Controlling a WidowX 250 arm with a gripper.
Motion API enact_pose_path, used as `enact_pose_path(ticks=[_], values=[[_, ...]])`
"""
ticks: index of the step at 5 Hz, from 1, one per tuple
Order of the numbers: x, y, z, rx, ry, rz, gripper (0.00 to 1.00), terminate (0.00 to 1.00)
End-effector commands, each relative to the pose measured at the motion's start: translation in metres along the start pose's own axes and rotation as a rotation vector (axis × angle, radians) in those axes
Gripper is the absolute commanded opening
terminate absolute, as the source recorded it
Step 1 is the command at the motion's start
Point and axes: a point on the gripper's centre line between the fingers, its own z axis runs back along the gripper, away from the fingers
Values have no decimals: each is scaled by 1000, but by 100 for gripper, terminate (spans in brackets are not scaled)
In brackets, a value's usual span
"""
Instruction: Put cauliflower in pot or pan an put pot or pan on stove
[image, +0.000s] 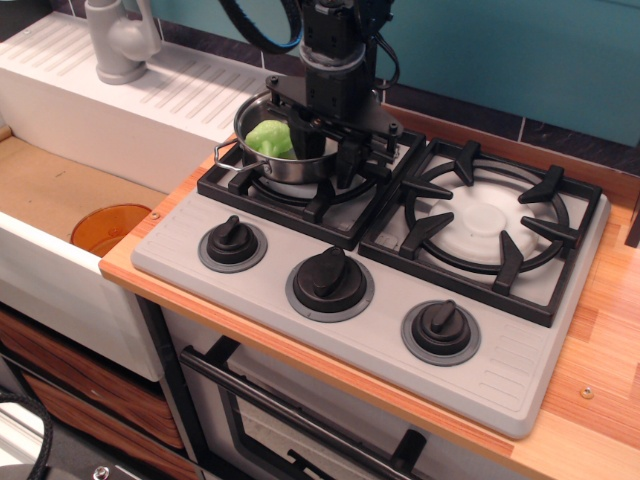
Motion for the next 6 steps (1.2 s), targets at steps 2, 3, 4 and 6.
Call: enact_pose_path(ticks=[2,3,4,6], values=[[29,7,34,-17,-34,-25,0,0],[34,13,54,-5,-8,-35,0,0],[40,10,77,33,14,-32,0,0],[53,-21,113,88,64,-9,0,0]])
